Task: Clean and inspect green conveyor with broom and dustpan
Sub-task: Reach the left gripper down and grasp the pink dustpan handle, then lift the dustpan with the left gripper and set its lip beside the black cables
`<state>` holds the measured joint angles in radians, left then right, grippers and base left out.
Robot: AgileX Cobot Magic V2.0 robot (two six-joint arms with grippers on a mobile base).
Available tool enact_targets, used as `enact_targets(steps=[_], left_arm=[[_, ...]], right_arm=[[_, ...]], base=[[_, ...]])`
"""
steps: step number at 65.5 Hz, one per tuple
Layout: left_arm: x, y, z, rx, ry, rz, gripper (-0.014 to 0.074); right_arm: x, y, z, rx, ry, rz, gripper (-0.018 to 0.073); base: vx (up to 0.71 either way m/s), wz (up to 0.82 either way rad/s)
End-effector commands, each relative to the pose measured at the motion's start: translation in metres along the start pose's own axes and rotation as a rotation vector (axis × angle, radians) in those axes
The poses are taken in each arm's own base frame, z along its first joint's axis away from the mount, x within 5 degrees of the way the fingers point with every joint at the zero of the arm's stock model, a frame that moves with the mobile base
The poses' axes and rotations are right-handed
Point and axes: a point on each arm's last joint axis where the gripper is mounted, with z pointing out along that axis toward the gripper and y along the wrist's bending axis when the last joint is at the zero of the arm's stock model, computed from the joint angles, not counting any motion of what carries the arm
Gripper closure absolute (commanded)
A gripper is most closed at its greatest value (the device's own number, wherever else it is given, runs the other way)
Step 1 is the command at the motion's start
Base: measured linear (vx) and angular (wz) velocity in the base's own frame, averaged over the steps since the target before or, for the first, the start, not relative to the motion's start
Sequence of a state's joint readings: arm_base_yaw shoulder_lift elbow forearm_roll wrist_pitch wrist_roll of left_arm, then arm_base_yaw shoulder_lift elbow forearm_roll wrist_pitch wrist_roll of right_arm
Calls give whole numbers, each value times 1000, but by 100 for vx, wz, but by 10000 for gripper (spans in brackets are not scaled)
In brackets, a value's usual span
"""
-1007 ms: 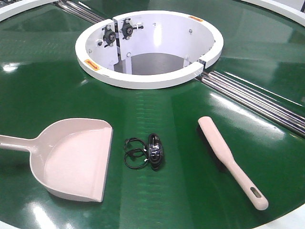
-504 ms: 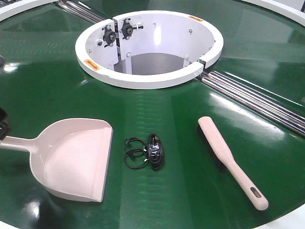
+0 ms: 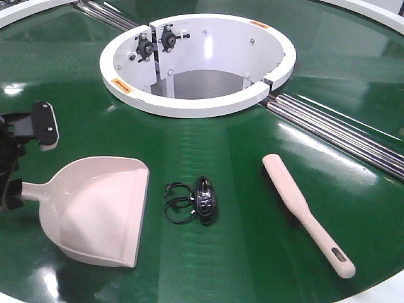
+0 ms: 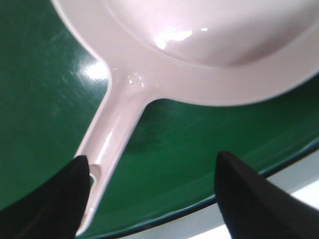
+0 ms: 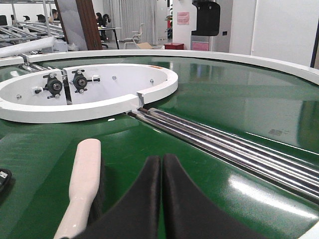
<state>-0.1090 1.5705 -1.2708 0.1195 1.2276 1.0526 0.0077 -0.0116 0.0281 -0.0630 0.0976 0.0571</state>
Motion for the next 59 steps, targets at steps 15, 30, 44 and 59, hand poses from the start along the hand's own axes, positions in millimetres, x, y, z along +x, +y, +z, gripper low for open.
enact_targets(steps=[15, 30, 44, 59], left_arm=[[-6, 10, -14, -146, -37, 162, 93], [-14, 15, -2, -142, -31, 293, 93], [-19, 21, 12, -138, -33, 300, 93], [-23, 24, 30, -88, -12, 355, 93]], right_arm=[[-6, 0, -1, 3, -82, -9, 568], [-6, 0, -1, 3, -82, -9, 568], [-6, 0, -1, 3, -82, -9, 568], [-6, 0, -1, 3, -82, -9, 568]], base=[[0, 0], [0, 0], [0, 0], [0, 0]])
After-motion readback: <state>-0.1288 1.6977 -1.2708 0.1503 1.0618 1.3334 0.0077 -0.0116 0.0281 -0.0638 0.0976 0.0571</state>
